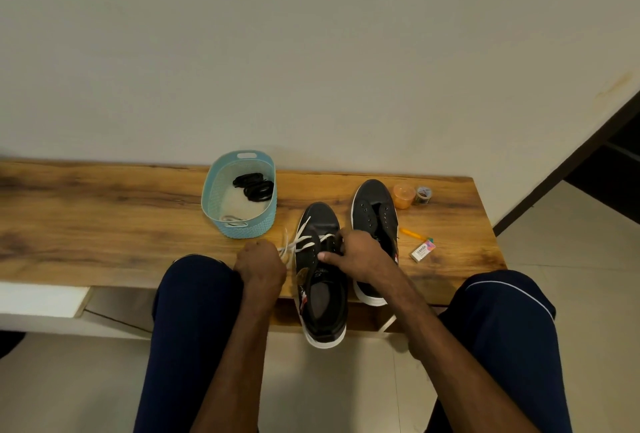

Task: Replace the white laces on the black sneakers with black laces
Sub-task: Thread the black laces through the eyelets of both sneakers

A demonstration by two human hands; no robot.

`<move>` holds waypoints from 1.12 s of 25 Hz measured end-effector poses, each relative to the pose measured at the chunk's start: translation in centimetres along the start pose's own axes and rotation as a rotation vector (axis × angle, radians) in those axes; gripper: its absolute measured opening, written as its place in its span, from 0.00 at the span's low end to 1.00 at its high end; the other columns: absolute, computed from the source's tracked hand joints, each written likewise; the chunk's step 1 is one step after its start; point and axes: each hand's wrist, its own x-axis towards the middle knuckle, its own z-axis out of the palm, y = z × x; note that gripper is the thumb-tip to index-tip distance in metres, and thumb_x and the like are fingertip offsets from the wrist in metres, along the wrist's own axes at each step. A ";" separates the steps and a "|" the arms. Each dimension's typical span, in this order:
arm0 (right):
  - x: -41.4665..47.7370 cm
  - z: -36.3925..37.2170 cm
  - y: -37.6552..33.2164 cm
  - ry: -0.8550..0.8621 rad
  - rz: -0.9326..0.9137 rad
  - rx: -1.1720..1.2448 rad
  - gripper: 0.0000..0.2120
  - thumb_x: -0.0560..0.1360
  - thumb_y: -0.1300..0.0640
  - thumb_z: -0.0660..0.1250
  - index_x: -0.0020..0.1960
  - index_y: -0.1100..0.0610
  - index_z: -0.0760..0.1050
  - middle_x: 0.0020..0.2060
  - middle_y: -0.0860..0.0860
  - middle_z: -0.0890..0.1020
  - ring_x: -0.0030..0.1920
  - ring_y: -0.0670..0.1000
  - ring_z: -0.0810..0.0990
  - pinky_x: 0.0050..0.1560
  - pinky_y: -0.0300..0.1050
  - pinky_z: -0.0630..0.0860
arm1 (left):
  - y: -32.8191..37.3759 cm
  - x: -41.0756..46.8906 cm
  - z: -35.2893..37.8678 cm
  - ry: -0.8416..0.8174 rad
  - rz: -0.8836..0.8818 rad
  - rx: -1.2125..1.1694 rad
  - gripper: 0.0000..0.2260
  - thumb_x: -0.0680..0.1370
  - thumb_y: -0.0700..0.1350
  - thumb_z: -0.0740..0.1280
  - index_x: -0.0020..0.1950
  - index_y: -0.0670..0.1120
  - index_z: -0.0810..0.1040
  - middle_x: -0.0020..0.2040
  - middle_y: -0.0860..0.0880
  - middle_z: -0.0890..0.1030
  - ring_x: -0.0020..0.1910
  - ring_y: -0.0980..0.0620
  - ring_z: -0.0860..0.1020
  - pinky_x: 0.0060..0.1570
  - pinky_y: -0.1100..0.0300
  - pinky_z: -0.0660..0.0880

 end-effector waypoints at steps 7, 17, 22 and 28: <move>2.9 1.3 0.1 0.016 -0.150 -0.164 0.14 0.82 0.58 0.62 0.65 0.60 0.77 0.61 0.57 0.73 0.62 0.57 0.72 0.64 0.53 0.72 | 2.4 -1.6 1.9 -0.183 0.225 -0.484 0.24 0.75 0.56 0.70 0.63 0.42 0.72 0.58 0.44 0.77 0.53 0.47 0.77 0.46 0.57 0.70; 2.7 0.5 0.3 0.169 0.127 0.749 0.17 0.80 0.47 0.66 0.43 0.61 0.77 0.41 0.56 0.80 0.47 0.57 0.81 0.54 0.53 0.79 | 3.0 -1.7 2.7 -0.014 0.109 -0.462 0.15 0.82 0.45 0.59 0.64 0.37 0.72 0.63 0.39 0.72 0.59 0.40 0.76 0.54 0.50 0.73; 2.9 1.3 0.2 0.107 -0.155 -0.063 0.12 0.80 0.51 0.66 0.58 0.56 0.80 0.58 0.52 0.74 0.60 0.53 0.71 0.62 0.53 0.72 | 3.0 -1.9 3.1 0.043 0.135 -0.441 0.13 0.82 0.45 0.59 0.62 0.39 0.74 0.61 0.41 0.73 0.56 0.43 0.77 0.49 0.53 0.71; 2.4 2.6 -1.1 0.135 -0.135 0.149 0.09 0.79 0.53 0.67 0.48 0.57 0.82 0.54 0.51 0.77 0.56 0.51 0.74 0.58 0.52 0.73 | 2.9 -1.5 3.3 0.060 0.151 -0.399 0.12 0.81 0.44 0.61 0.62 0.41 0.75 0.61 0.43 0.74 0.56 0.43 0.77 0.52 0.51 0.74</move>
